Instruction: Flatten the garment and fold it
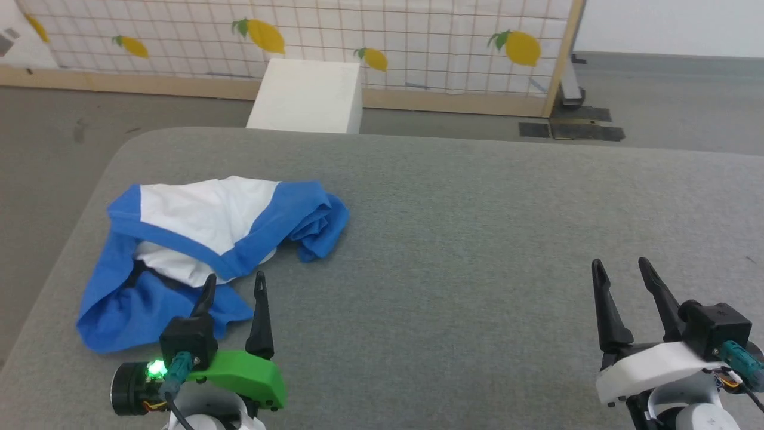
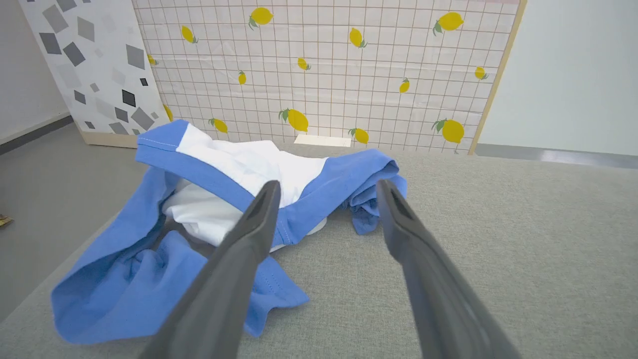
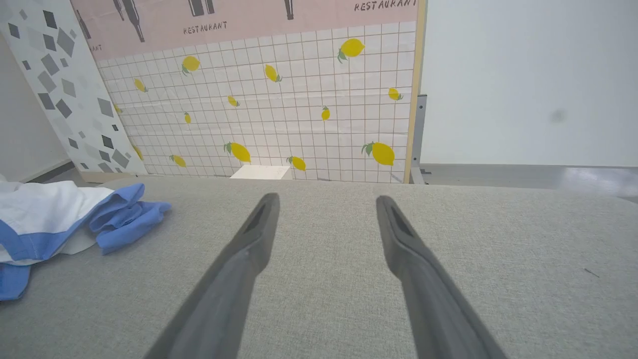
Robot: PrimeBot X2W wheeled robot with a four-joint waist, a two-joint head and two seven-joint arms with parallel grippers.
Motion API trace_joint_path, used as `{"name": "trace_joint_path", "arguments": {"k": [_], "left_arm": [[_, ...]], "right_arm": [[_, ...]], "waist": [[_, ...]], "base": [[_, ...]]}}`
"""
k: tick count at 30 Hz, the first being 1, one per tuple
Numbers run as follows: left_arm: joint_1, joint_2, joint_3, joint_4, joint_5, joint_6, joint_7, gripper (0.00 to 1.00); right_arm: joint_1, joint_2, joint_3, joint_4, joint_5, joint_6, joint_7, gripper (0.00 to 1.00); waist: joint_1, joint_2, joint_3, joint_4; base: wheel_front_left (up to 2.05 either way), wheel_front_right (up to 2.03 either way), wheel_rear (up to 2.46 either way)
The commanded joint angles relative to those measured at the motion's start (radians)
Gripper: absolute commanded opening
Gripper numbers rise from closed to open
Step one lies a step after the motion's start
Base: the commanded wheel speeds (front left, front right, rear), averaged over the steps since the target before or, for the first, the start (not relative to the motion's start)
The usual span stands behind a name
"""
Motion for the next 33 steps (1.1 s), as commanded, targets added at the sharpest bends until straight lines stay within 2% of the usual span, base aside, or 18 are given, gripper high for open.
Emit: {"name": "trace_joint_path", "arguments": {"k": [1,18,33], "left_arm": [[-0.006,-0.002,0.001,0.004,-0.009,0.007,-0.012,1.0],[0.008,-0.002,-0.008,0.018,-0.038,0.024,-0.051,1.0],[0.022,-0.003,-0.01,0.042,-0.046,0.031,-0.082,1.0]], "right_arm": [[0.011,0.001,-0.001,0.005,0.01,-0.001,-0.014,1.0],[0.027,0.001,0.003,0.048,0.036,-0.001,-0.053,1.0],[0.033,0.001,0.017,0.1,0.081,-0.001,-0.084,1.0]], "waist": [[0.0,0.0,0.001,0.036],[0.0,0.0,0.006,0.263],[0.0,0.0,-0.007,0.369]], "base": [[0.0,0.0,0.0],[0.0,0.0,0.0],[0.0,0.0,0.0]]}}
